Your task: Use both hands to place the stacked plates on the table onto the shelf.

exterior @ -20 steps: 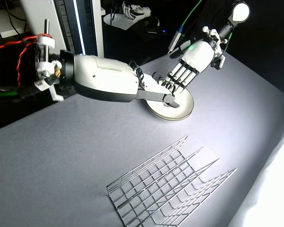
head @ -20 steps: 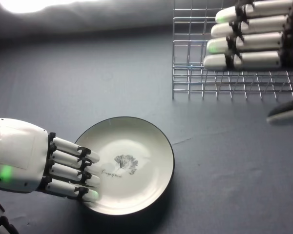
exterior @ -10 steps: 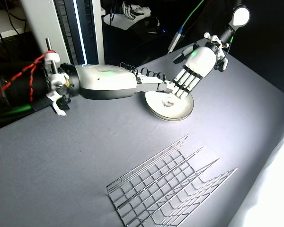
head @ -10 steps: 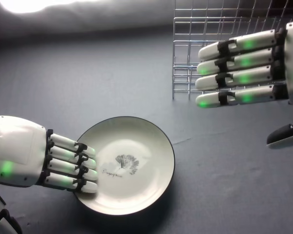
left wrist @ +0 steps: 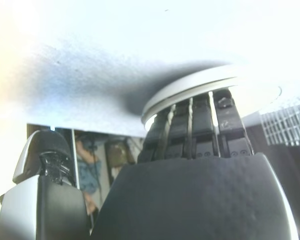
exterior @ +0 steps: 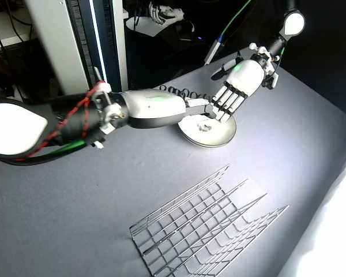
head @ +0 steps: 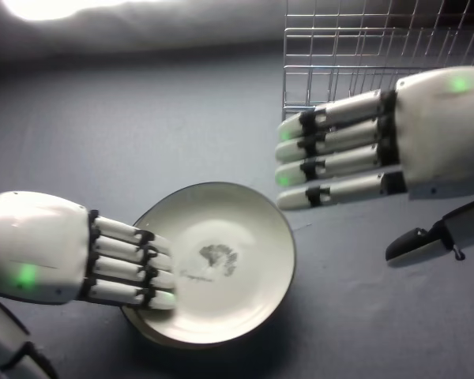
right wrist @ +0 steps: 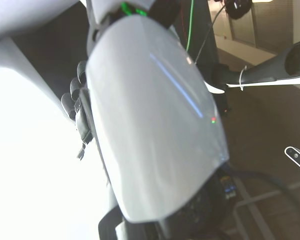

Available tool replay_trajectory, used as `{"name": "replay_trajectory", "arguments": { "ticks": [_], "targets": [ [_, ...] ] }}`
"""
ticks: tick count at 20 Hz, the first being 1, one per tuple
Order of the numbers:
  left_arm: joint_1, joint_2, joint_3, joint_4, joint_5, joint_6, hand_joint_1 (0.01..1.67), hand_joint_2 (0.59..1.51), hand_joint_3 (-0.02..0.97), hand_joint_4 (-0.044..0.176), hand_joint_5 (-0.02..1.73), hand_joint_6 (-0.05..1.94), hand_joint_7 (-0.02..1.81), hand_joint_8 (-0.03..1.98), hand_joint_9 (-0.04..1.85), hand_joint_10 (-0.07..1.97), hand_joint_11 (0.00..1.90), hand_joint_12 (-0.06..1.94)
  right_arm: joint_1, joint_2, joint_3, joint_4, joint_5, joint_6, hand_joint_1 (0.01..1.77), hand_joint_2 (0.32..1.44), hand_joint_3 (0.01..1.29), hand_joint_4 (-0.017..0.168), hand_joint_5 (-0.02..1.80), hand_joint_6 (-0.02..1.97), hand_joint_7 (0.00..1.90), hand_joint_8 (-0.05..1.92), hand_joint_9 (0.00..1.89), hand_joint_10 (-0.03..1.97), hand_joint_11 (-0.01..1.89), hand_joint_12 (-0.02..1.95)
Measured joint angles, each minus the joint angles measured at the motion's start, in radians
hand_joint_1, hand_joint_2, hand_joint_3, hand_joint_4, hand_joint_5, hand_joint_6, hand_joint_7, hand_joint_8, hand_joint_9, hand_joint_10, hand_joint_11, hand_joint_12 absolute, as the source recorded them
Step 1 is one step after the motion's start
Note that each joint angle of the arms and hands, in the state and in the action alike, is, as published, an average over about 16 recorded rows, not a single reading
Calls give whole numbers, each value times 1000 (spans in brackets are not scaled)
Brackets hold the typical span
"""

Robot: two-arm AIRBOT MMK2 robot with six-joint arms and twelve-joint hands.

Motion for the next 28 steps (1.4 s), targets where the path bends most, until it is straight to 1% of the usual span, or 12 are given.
{"name": "replay_trajectory", "arguments": {
  "ticks": [4, 7, 11, 15, 18, 24, 26, 28],
  "targets": [
    [-4, -18, -27, -7, 25, 1, 15, 1062, 22, -4, -1, -24, 6, -14, 50, -3, 40, 36, -14, -39, 19, -12, -5, -3, 11, 1241, 15, 5, 161, -2, 201, -4, 188, 28, 20, 540],
    [-9, -33, -45, -13, 46, 1, 15, 1061, 22, -5, -1, -27, 4, -17, 54, -5, 40, 40, -23, -63, 33, -26, -8, -5, 22, 1240, 15, 5, 163, -2, 200, -5, 186, 28, 20, 539],
    [-18, -49, -62, -16, 67, 1, 15, 1060, 22, -5, -2, -29, 3, -20, 60, -8, 45, 46, -30, -85, 48, -43, -11, -6, 126, 1223, 15, 5, 153, -2, 181, -5, 167, 27, 20, 495],
    [-26, -61, -67, -14, 78, -1, 15, 1062, 22, -5, -2, -31, 3, -21, 63, -5, 44, 55, -33, -107, 56, -59, -15, -6, 375, 1186, 14, 5, 138, -2, 142, -5, 135, 27, 20, 443],
    [-30, -67, -66, -13, 81, -2, 15, 1061, 22, -5, -2, -32, 3, -22, 65, -3, 43, 63, -35, -124, 62, -69, -22, -6, 608, 1155, 14, 5, 129, -2, 117, -5, 120, 27, 20, 474],
    [-34, -73, -64, -12, 83, -5, 14, 1058, 22, -5, -1, -33, 2, -21, 65, -2, 40, 73, -36, -147, 68, -78, -42, -6, 1085, 1097, 15, 5, 129, -2, 100, -5, 119, 26, 20, 629],
    [-34, -74, -64, -12, 84, -5, 14, 1056, 21, -5, -2, -33, 2, -21, 66, -2, 37, 77, -36, -150, 67, -79, -48, -5, 1203, 1086, 15, 5, 136, -2, 107, -5, 132, 26, 20, 708],
    [-34, -74, -63, -13, 84, -6, 14, 1054, 21, -5, -2, -33, 2, -21, 66, -3, 37, 83, -37, -152, 65, -78, -55, -4, 1277, 1080, 15, 5, 146, -2, 122, -5, 150, 26, 20, 795]
  ]
}}
